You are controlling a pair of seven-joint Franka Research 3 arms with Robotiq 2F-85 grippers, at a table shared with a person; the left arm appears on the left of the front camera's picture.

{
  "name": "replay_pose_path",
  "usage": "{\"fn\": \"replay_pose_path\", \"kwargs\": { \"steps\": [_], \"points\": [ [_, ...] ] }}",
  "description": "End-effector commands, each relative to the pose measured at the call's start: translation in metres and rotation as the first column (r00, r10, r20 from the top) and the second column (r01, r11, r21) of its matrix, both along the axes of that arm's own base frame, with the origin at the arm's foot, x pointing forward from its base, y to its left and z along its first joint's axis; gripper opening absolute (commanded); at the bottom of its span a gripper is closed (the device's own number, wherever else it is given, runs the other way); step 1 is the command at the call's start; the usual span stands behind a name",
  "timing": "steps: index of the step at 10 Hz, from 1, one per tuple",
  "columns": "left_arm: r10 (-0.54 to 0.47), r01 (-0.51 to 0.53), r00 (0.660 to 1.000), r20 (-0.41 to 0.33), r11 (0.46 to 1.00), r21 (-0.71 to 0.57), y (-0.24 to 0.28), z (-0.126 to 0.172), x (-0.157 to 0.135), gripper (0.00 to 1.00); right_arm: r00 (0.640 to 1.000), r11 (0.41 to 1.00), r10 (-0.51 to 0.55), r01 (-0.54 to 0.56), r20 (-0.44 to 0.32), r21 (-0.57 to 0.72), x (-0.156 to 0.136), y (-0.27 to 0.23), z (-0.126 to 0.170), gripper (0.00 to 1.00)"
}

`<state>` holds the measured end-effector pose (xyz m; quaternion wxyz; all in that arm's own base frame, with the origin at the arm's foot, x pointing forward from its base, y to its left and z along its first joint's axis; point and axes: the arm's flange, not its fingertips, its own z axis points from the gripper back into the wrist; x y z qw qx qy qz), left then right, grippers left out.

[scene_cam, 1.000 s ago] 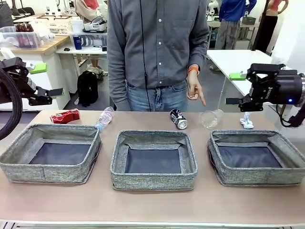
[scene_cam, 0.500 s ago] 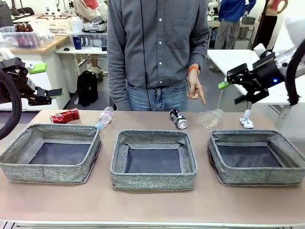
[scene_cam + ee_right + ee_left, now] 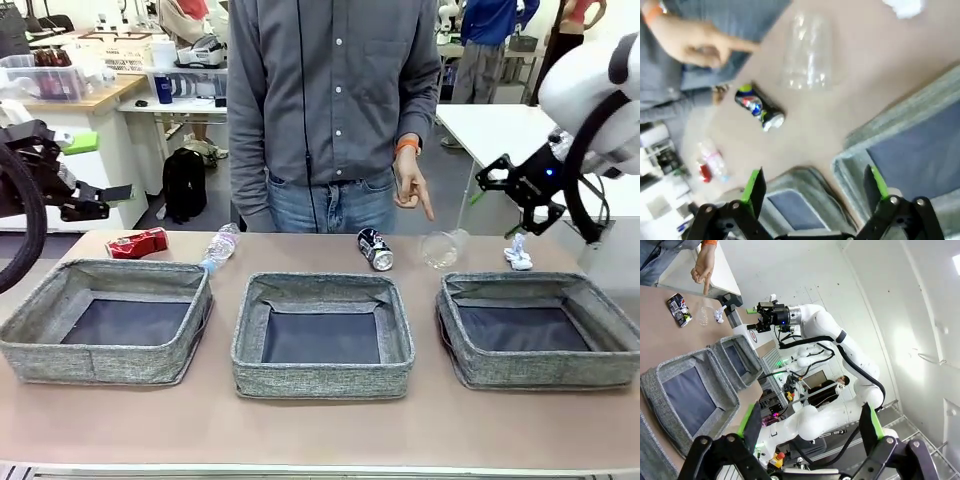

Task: Sort the waste into the appropriate baskets.
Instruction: Pick up the waste item pointed out by the person.

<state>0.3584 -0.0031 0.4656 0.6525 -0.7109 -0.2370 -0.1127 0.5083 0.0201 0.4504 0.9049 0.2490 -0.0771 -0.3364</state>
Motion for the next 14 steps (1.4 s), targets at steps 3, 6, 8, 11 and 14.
{"fn": "replay_pose_path", "kwargs": {
  "steps": [3, 6, 8, 11, 14],
  "points": [
    [-0.004, 0.004, 1.000, 0.011, 1.000, -0.015, -0.002, 0.002, -0.002, 1.00, 0.994, 0.992, -0.100, 0.097, -0.043, -0.078, 0.001, -0.003, -0.003, 1.00],
    [-0.004, 0.004, 1.000, 0.011, 1.000, -0.015, -0.002, 0.002, -0.002, 1.00, 0.894, 0.858, 0.401, -0.443, -0.200, -0.261, 0.043, -0.029, 0.000, 1.00],
    [-0.004, 0.004, 1.000, 0.011, 1.000, -0.015, -0.002, 0.002, -0.002, 1.00, 0.304, 0.311, 0.856, -0.949, -0.418, -0.054, 0.038, -0.035, 0.014, 1.00],
    [-0.004, 0.004, 1.000, 0.011, 1.000, -0.015, -0.002, 0.002, -0.002, 1.00, -0.335, -0.484, 0.662, -0.874, -0.671, -0.041, 0.024, -0.030, 0.022, 1.00],
    [-0.004, 0.004, 1.000, 0.011, 1.000, -0.015, -0.002, 0.002, -0.002, 1.00, 0.026, -0.022, 0.961, -0.986, -0.276, -0.167, 0.044, 0.006, 0.019, 1.00]
  ]
}}
